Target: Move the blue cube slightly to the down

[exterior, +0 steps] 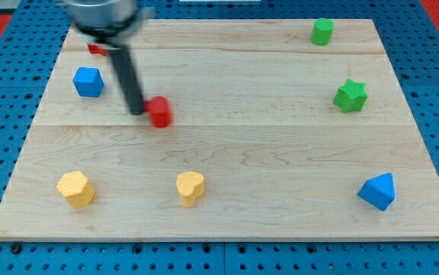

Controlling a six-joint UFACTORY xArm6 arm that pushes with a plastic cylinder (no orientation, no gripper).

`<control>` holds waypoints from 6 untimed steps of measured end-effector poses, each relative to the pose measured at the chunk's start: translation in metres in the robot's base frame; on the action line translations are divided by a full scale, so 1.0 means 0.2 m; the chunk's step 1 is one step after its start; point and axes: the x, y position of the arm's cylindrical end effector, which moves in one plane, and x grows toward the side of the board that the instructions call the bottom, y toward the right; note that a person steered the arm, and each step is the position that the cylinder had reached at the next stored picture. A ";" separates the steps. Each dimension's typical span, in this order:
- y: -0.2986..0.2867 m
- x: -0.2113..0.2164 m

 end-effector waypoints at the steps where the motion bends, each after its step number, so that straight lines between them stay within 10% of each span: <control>1: 0.09 -0.04; 3: -0.22 -0.55; 6: -0.63 -0.29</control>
